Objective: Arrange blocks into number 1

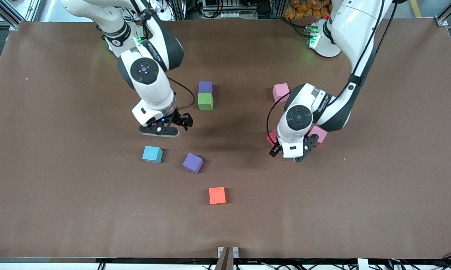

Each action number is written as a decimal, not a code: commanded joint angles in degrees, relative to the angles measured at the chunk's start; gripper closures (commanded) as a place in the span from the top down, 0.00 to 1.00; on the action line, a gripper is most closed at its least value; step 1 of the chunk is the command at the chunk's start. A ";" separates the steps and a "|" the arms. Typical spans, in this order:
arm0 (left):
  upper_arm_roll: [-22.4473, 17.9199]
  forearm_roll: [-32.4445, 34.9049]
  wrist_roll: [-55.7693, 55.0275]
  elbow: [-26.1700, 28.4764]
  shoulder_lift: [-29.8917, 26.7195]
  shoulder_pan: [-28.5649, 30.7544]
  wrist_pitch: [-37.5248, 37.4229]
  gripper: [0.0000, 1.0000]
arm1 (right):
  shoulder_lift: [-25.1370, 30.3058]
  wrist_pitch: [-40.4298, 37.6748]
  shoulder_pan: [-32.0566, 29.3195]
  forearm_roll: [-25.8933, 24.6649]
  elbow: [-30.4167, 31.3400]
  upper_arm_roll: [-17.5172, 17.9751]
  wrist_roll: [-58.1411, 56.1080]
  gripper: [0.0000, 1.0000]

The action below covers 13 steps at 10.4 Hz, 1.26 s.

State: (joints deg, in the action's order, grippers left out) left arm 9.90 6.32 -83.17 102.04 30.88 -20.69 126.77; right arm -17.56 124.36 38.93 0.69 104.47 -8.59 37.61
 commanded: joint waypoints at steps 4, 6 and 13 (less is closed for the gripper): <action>2.06 1.50 -0.15 6.33 -2.23 0.48 4.45 1.00 | -11.43 -1.31 -3.33 -0.87 -13.67 0.68 0.44 1.00; 2.06 1.59 2.04 7.02 -1.96 0.30 4.45 1.00 | -12.93 -0.44 -4.29 -1.04 -14.03 0.68 0.36 1.00; 2.06 1.67 3.72 8.96 -1.88 0.56 5.41 1.00 | -16.71 5.26 -7.71 -0.52 -16.58 0.68 -5.62 1.00</action>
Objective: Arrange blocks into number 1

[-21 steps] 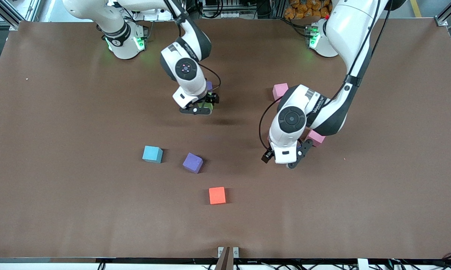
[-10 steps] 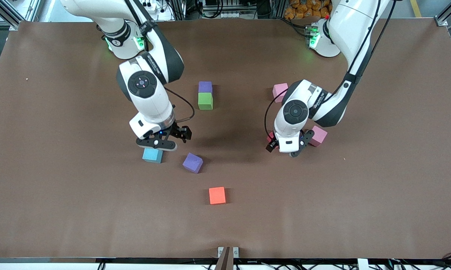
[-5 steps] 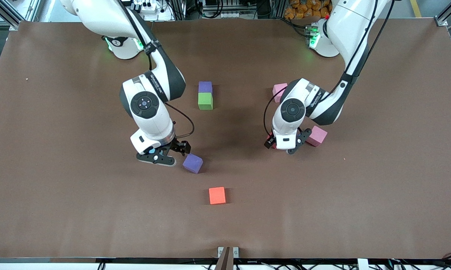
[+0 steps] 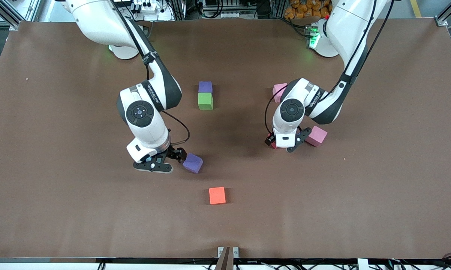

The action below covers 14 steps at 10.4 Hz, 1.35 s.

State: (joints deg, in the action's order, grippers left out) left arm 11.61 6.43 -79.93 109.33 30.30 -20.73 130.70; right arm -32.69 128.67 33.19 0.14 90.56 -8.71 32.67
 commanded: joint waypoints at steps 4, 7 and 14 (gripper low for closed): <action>0.34 1.57 0.47 1.59 0.11 0.51 3.95 1.00 | -1.59 2.90 -7.16 0.04 -2.58 0.80 -1.99 1.00; 0.25 1.66 0.91 1.58 1.16 0.51 3.95 1.00 | 0.08 2.90 -8.49 0.04 -0.31 0.97 -8.84 1.00; 0.43 1.57 -0.49 0.88 -0.58 -5.26 3.08 0.00 | 0.52 2.37 -8.49 -0.49 0.76 0.89 -8.94 1.00</action>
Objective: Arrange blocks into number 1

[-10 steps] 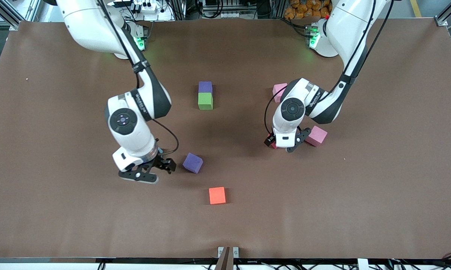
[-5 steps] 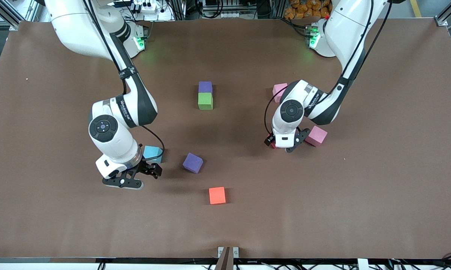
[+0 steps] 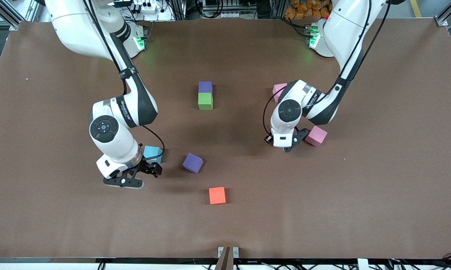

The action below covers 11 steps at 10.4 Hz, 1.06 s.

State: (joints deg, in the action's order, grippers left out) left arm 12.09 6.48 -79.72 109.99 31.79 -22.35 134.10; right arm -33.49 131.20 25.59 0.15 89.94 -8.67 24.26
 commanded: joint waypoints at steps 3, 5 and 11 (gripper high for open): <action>3.44 0.91 -3.94 -0.82 -3.57 -12.18 -2.26 0.00 | 1.58 -0.33 -1.33 -0.50 2.34 0.85 0.25 1.00; 9.51 0.82 -6.14 -5.20 -3.23 -14.21 -8.03 0.00 | 1.67 -0.42 -2.64 -0.42 3.30 0.93 -0.18 1.00; 13.31 0.46 -7.29 -15.85 5.02 -28.25 -10.61 0.00 | 1.93 -0.33 -2.91 0.02 7.26 0.85 -0.10 1.00</action>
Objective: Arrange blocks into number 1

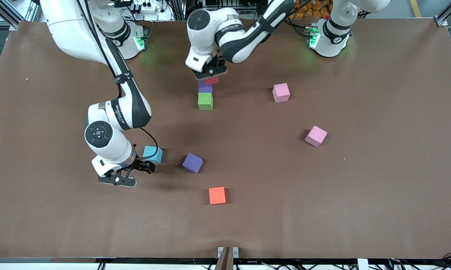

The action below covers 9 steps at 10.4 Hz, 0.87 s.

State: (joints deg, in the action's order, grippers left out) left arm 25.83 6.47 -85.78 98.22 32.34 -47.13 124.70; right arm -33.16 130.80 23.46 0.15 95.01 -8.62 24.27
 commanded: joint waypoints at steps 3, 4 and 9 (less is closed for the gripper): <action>-0.52 0.30 -1.67 -3.22 6.59 -8.58 -1.21 0.00 | 1.52 0.15 -0.70 0.02 2.20 0.80 -0.10 1.00; -0.60 0.73 -1.67 -3.30 7.55 -8.59 -1.21 0.00 | 1.52 0.24 -0.70 0.02 2.19 0.80 -0.10 1.00; -2.63 1.00 5.95 -3.65 9.23 -7.45 1.41 0.00 | 1.08 0.86 -0.70 0.11 2.02 0.54 -0.28 1.00</action>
State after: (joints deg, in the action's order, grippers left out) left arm 23.13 6.47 -82.18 95.77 40.40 -55.01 125.25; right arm -33.16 131.06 23.45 0.15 95.83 -8.64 24.27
